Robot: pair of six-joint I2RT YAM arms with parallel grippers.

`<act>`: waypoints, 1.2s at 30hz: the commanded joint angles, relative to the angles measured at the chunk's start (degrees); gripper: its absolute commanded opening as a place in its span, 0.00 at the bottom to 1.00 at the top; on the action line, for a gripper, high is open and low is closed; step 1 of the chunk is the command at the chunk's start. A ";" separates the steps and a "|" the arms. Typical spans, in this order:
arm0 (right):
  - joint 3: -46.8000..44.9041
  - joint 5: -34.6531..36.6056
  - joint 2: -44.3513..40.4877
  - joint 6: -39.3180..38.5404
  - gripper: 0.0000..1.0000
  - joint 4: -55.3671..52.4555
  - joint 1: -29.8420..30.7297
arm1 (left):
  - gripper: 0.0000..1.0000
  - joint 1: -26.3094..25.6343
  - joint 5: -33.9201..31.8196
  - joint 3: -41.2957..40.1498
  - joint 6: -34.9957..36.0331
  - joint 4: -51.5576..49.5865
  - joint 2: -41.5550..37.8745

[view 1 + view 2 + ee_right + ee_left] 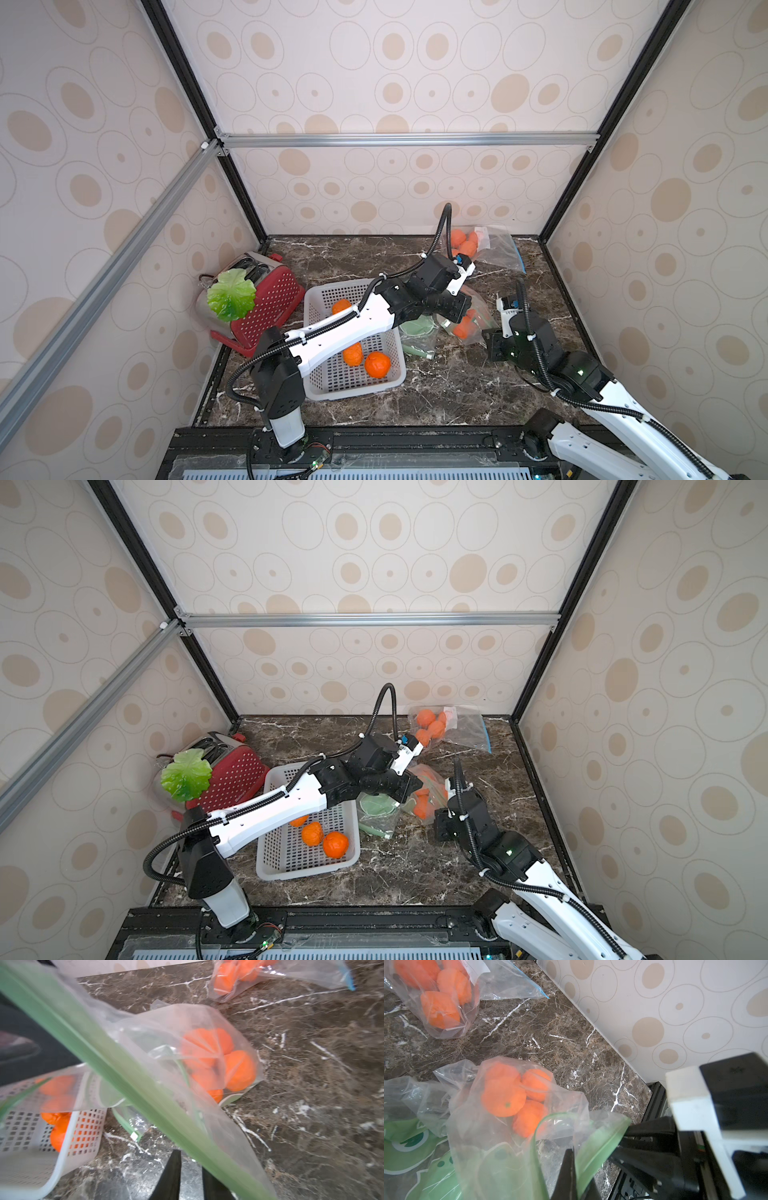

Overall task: Open the zip-top bag and take out the orange
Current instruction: Open the zipper of the food storage bag at the center of the board, then pick up the orange from the zipper food storage bag.

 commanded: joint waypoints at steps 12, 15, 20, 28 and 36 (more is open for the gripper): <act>-0.78 -13.62 -5.79 0.90 0.22 11.33 -0.02 | 0.00 0.27 11.16 0.92 -5.09 3.77 3.50; -0.58 -16.65 -3.55 2.56 0.20 12.58 -0.09 | 0.00 0.30 9.56 1.13 -5.28 3.46 3.40; -1.30 -7.75 -0.07 5.69 0.18 13.35 -0.11 | 0.00 0.30 10.95 -0.32 -5.68 4.56 2.18; -1.35 7.06 2.46 4.57 0.23 16.07 -0.09 | 0.00 0.28 8.52 -0.44 -2.97 1.15 -1.07; -0.37 9.53 6.79 -0.18 0.26 21.91 -0.12 | 0.00 0.31 12.74 0.07 -3.86 1.14 -2.15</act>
